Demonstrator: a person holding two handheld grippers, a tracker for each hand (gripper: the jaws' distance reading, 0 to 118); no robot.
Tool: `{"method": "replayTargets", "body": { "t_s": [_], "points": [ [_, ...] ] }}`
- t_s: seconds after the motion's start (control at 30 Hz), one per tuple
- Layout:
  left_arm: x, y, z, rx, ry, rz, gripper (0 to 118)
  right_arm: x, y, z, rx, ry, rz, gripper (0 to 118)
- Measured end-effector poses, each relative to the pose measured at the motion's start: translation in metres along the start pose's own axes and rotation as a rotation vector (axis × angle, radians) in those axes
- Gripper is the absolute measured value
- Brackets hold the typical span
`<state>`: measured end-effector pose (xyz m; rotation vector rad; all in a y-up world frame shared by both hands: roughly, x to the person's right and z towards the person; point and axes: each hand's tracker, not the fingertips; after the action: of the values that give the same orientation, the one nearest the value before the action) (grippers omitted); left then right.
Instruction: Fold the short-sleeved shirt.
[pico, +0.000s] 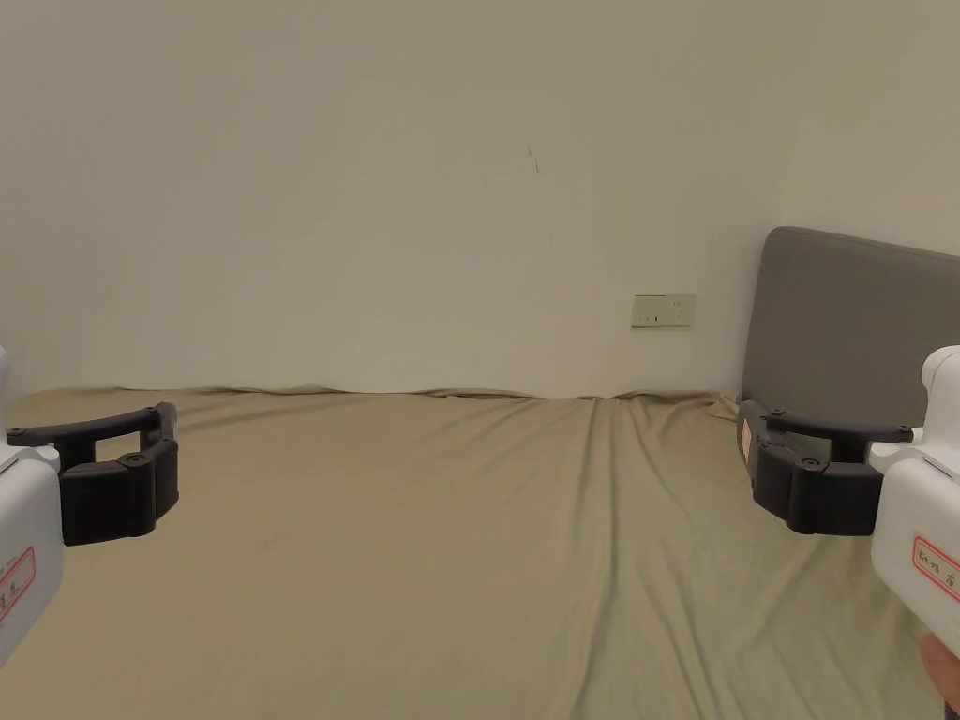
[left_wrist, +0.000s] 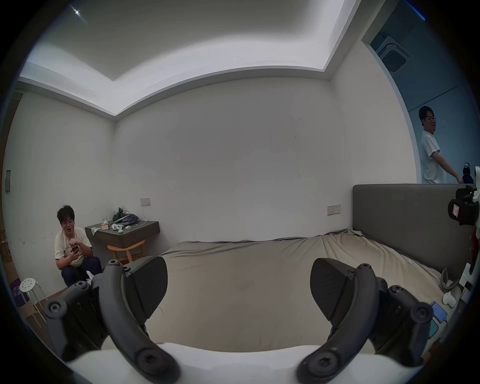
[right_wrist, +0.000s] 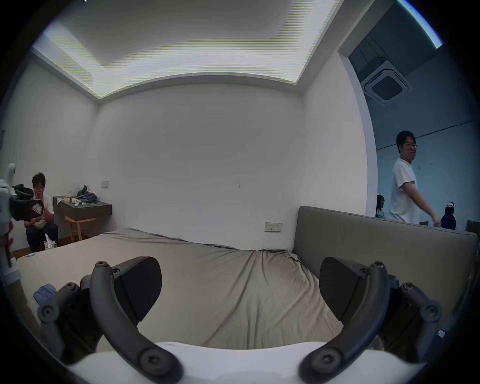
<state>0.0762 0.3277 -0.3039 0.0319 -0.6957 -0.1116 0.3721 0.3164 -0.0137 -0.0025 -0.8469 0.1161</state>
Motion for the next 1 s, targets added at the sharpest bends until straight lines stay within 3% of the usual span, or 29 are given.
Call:
{"method": "replayTargets", "body": {
  "t_s": [0.2,0.37,0.43,0.53,0.63,0.77,0.83,0.93,1.0],
  "points": [
    [0.003,-0.001,0.000,0.001,-0.007,-0.008,116,-0.003,-0.002,0.003,0.008,-0.004,0.009,118],
    [0.006,-0.005,0.000,-0.007,-0.014,-0.006,116,0.004,0.000,0.002,-0.069,0.117,-0.123,118],
    [0.007,-0.006,-0.001,-0.013,-0.014,-0.014,116,0.004,0.000,0.004,-0.062,0.093,-0.138,118],
    [0.008,-0.006,-0.003,-0.018,-0.015,-0.017,116,-0.006,0.002,0.009,-0.069,-0.051,-0.096,118],
    [0.009,-0.007,-0.004,-0.018,-0.020,-0.017,116,-0.004,0.003,0.008,-0.054,-0.014,-0.147,118],
    [0.010,-0.007,-0.005,-0.021,-0.024,-0.017,116,-0.004,0.010,0.004,-0.109,-0.050,-0.212,118],
    [0.010,-0.007,-0.006,-0.025,-0.025,-0.017,116,-0.001,0.011,0.006,-0.089,-0.019,-0.296,118],
    [0.011,-0.008,-0.008,-0.029,-0.027,-0.022,116,-0.002,0.015,0.008,-0.098,-0.091,-0.426,118],
    [0.012,-0.009,-0.009,-0.030,-0.029,-0.024,116,-0.001,0.019,0.007,-0.103,-0.071,-0.412,118]
  ]
}}
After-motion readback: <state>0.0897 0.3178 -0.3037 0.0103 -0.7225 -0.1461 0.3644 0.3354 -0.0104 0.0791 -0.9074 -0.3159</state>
